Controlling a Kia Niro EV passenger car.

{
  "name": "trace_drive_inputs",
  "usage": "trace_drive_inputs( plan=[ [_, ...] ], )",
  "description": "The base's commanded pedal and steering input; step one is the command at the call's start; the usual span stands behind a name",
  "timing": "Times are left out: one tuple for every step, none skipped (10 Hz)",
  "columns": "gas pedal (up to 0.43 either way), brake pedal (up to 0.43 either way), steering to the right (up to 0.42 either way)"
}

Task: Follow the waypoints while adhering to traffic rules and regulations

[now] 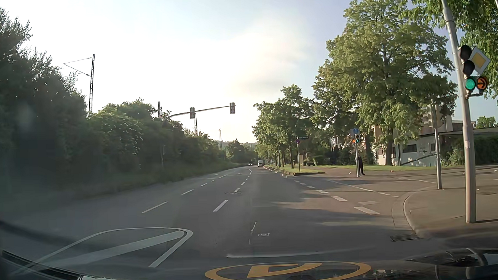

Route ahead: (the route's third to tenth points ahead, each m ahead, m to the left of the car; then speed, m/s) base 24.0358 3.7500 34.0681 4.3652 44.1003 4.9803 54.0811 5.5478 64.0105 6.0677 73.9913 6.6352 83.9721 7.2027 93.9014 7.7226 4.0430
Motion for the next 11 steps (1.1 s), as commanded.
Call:
trace_drive_inputs(
  plan=[
    [0.579, 0.0, -0.021],
    [0.591, 0.0, -0.017],
    [0.591, 0.0, -0.014],
    [0.591, 0.0, -0.014],
    [0.591, 0.0, -0.013],
    [0.598, 0.0, -0.013],
    [0.598, 0.0, -0.013],
    [0.598, 0.0, -0.013],
    [0.598, 0.0, -0.013],
    [0.598, 0.0, -0.013],
    [0.598, 0.0, -0.013]
  ],
)
